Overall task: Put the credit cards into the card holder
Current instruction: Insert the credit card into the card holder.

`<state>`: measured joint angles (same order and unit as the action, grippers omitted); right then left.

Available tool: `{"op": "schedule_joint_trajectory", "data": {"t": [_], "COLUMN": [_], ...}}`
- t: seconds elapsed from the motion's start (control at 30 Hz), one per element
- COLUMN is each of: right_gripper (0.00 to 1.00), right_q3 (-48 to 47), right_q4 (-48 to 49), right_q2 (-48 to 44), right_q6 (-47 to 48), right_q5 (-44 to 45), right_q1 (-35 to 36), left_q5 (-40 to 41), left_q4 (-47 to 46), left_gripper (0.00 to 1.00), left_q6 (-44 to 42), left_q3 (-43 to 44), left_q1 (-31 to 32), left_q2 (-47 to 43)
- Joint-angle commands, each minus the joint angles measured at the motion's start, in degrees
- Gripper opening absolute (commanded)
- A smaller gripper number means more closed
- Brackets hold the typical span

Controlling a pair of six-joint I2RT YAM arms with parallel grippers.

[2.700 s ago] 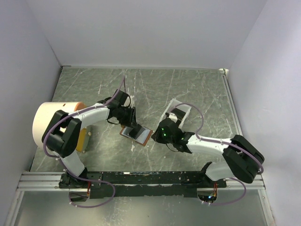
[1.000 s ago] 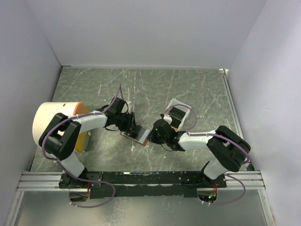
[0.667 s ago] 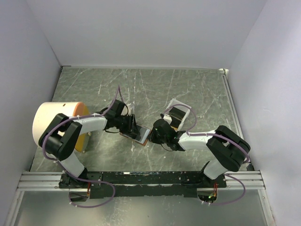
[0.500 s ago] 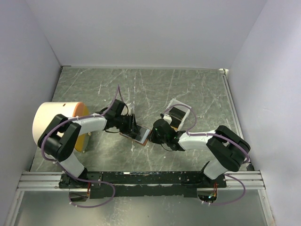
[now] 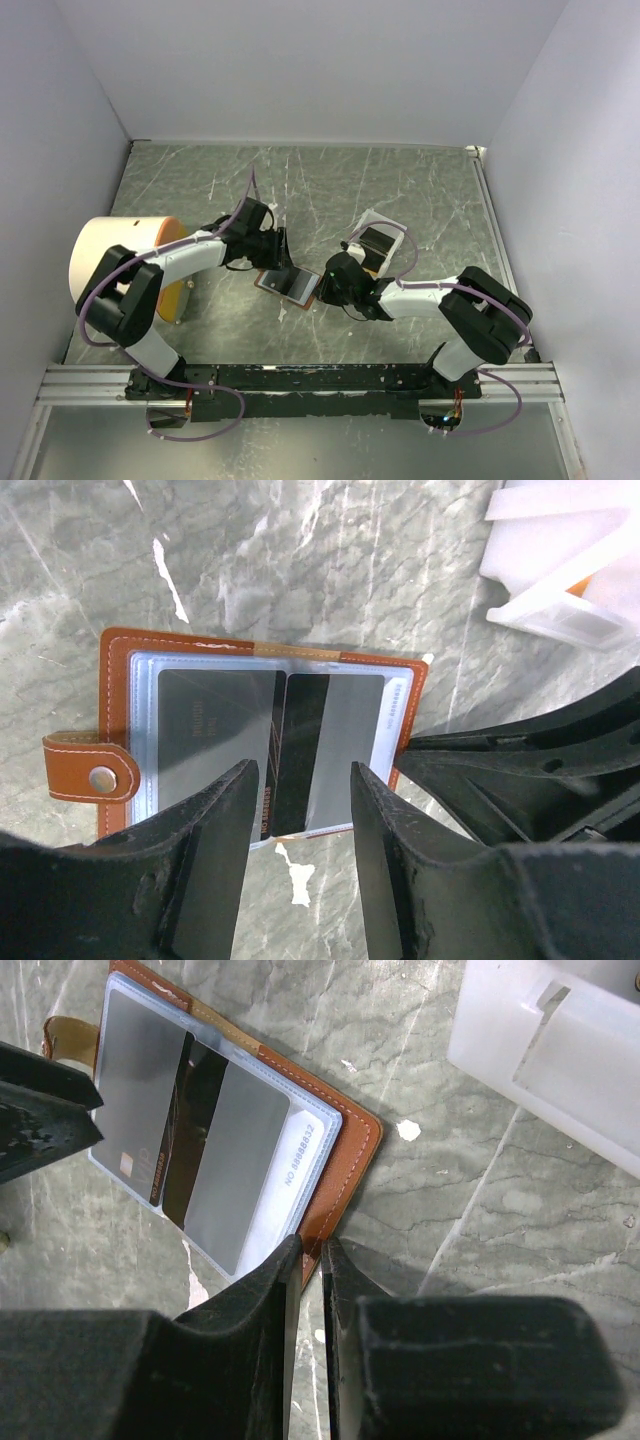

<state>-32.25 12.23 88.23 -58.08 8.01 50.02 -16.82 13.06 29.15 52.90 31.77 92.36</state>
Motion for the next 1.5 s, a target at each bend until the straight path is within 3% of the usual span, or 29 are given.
{"op": "schedule_joint_trajectory", "data": {"t": [0.0, 0.87, 1.27, 1.37, 1.47], "right_gripper": [0.15, 0.14, 0.20, 0.23, 0.24], "right_q3": [-0.8, 0.3, 3.1, 3.2, 2.6], "right_q4": [-0.4, 0.3, -7.8, -10.3, -11.4], "right_q2": [-0.1, -0.2, -9.0, -12.0, -13.7], "right_q6": [0.4, 0.8, 3.3, 3.8, 4.6], "right_q5": [1.3, 1.9, 6.1, 7.8, 8.5], "right_q1": [0.4, 0.5, 0.5, 0.4, 0.4], "left_q5": [-0.6, -12.9, -12.6, -10.7, -2.8], "left_q4": [-0.8, -20.2, -20.3, -16.6, -8.0], "left_gripper": [0.53, 0.50, 0.51, 0.51, 0.51], "left_q6": [-0.9, 12.1, 13.6, 12.9, 10.4], "left_q3": [-0.2, -11.2, -11.1, -9.7, -6.7], "left_q1": [0.4, 4.2, 6.4, 6.5, 6.5], "left_q2": [2.0, -0.1, -3.0, -3.7, -5.2]}}
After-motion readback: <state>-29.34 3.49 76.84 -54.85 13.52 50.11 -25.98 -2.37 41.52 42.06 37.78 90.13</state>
